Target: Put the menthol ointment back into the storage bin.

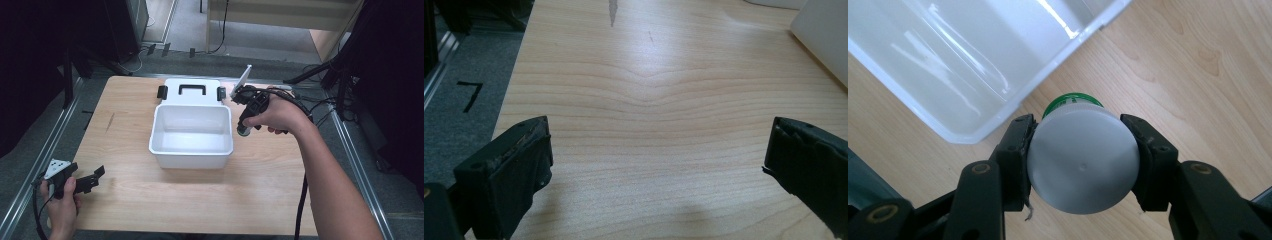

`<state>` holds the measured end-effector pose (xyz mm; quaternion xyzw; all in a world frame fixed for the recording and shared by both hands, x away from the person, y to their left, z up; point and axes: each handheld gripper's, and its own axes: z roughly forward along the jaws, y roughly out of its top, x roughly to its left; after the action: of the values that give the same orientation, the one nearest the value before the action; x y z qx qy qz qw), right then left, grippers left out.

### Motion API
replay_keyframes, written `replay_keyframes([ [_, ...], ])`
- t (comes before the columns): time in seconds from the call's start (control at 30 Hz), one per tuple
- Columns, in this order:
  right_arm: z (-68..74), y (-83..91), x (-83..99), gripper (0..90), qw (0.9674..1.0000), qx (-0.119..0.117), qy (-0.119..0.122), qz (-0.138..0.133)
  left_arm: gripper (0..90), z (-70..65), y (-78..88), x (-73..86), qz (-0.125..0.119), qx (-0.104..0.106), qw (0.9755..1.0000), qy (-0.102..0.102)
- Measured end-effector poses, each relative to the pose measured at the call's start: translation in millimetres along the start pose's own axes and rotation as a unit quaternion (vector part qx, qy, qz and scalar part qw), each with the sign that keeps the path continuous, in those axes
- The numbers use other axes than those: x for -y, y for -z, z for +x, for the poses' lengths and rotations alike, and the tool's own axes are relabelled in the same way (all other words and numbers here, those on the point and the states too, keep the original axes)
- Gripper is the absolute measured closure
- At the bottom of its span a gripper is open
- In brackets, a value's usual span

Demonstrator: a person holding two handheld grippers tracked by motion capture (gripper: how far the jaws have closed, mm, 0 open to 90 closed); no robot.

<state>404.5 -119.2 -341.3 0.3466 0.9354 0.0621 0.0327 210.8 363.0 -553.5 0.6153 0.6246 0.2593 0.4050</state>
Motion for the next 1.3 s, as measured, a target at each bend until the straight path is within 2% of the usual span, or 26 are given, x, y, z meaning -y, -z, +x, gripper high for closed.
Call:
replay_keyframes([
  [0.3, 16.6, 12.2, -18.0, 51.4, 0.9996, -0.006, 0.026, -0.01, 0.0, -0.1, 0.1, -0.1, 0.001, 0.0, 1.0, -0.002],
  [0.53, 30.3, 6.4, -29.7, 51.4, 0.9982, -0.013, 0.058, -0.009, 0.0, 0.1, 0.4, 0.0, 0.002, 0.0, 1.0, -0.004],
  [0.6, 31.4, 5.1, -30.7, 51.4, 0.9981, -0.014, 0.06, -0.01, 0.0, 0.1, 0.4, -0.1, 0.002, 0.0, 1.0, -0.004],
  [0.67, 32.2, 2.9, -32.7, 51.4, 0.9965, -0.011, 0.083, -0.011, 0.0, 0.1, 0.4, 0.0, 0.002, 0.0, 1.0, -0.004],
  [0.7, 33.2, 0.4, -33.9, 51.4, 0.9942, -0.008, 0.107, -0.012, 0.0, -0.1, 0.1, 0.0, 0.0, 0.0, 1.0, -0.002],
  [0.83, 35.8, -6.9, -34.0, 51.4, 0.9864, -0.011, 0.163, -0.017, 0.0, -0.1, 0.1, 0.0, 0.001, 0.0, 1.0, -0.001],
  [0.87, 36.1, -9.3, -33.9, 51.4, 0.9832, -0.014, 0.181, -0.019, 0.0, -0.1, 0.1, 0.0, 0.001, 0.0, 1.0, -0.001],
  [0.93, 37.9, -13.6, -33.1, 51.4, 0.979, -0.013, 0.203, -0.015, 0.0, -0.1, 0.2, -0.1, 0.002, 0.0, 1.0, -0.001],
  [1.0, 39.5, -17.9, -32.7, 51.4, 0.9718, -0.009, 0.235, -0.016, 0.0, -0.1, 0.2, -0.1, 0.002, 0.0, 1.0, -0.002],
  [1.03, 39.5, -17.9, -32.7, 51.4, 0.9718, -0.009, 0.235, -0.016, 0.0, -0.1, 0.1, -0.1, 0.002, 0.0, 1.0, -0.002],
  [1.1, 41.4, -21.8, -32.2, 51.5, 0.9656, -0.009, 0.259, -0.017, 0.0, -0.1, 0.1, -0.1, 0.002, 0.0, 1.0, -0.001],
  [1.13, 43.0, -23.1, -31.4, 51.4, 0.9654, -0.009, 0.26, -0.01, 0.0, -0.1, 0.1, -0.1, 0.002, 0.0, 1.0, -0.001],
  [1.2, 43.6, -27.1, -31.7, 51.4, 0.9605, -0.008, 0.278, -0.008, 0.0, -0.1, 0.1, -0.1, 0.002, 0.0, 1.0, -0.001],
  [1.27, 43.7, -30.4, -31.7, 51.5, 0.9599, -0.005, 0.28, -0.005, 0.0, 0.0, 0.2, -0.1, 0.002, 0.0, 1.0, -0.002],
  [1.3, 42.3, -34.1, -32.5, 51.5, 0.958, -0.006, 0.286, -0.007, 0.0, -0.1, 0.1, -0.1, 0.002, 0.001, 1.0, -0.001],
])
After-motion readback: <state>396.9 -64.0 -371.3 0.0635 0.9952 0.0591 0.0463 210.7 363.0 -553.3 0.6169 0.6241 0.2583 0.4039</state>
